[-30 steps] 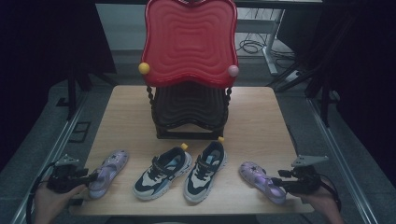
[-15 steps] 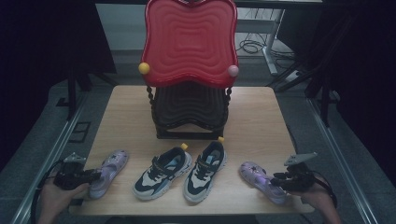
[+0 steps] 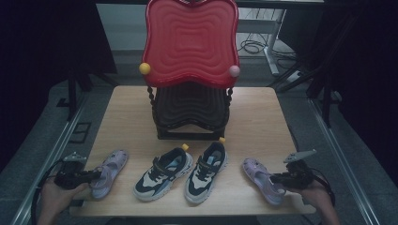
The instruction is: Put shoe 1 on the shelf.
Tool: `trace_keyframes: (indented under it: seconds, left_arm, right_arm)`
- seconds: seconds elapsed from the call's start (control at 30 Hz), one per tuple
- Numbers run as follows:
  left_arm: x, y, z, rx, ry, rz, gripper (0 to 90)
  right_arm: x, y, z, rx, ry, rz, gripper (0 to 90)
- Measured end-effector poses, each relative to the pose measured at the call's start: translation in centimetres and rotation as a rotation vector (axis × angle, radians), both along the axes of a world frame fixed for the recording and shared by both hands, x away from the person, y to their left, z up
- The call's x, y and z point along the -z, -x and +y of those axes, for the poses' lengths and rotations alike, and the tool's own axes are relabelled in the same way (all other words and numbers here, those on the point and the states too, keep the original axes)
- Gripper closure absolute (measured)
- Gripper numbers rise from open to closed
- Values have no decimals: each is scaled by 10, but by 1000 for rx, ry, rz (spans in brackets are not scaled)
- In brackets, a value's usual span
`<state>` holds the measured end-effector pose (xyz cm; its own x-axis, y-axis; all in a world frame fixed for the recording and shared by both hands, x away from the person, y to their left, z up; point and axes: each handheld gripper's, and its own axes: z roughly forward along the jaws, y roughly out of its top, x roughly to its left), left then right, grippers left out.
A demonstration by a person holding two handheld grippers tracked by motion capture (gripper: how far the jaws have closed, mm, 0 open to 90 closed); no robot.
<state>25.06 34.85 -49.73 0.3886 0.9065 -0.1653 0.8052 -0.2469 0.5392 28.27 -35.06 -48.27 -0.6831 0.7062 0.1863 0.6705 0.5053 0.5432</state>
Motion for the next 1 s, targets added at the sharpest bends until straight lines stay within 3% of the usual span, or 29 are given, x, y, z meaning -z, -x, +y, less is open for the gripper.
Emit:
trace_keyframes:
  seconds: [0.4,0.5,0.6,0.73,0.77,0.8,1.0]
  left_arm:
    - [-18,5,6,-28,142,-96,811]
    - [-22,6,6,-45,200,-139,809]
    - [-24,7,5,-53,244,-171,810]
    - [-29,5,0,-53,266,-204,811]
    - [-32,3,-2,-46,290,-214,811]
    - [-32,3,-2,-46,290,-214,811]
    - [-40,-3,-10,-32,383,-252,811]
  right_arm:
    - [-6,2,-9,58,-95,-63,844]
    - [-8,3,-11,74,-128,-75,845]
    - [-12,4,-11,87,-153,-116,844]
    - [-18,2,-11,106,-208,-147,845]
    - [-19,0,-10,108,-241,-164,845]
    - [-19,0,-10,108,-241,-164,845]
    - [-22,-7,-5,130,-308,-191,845]
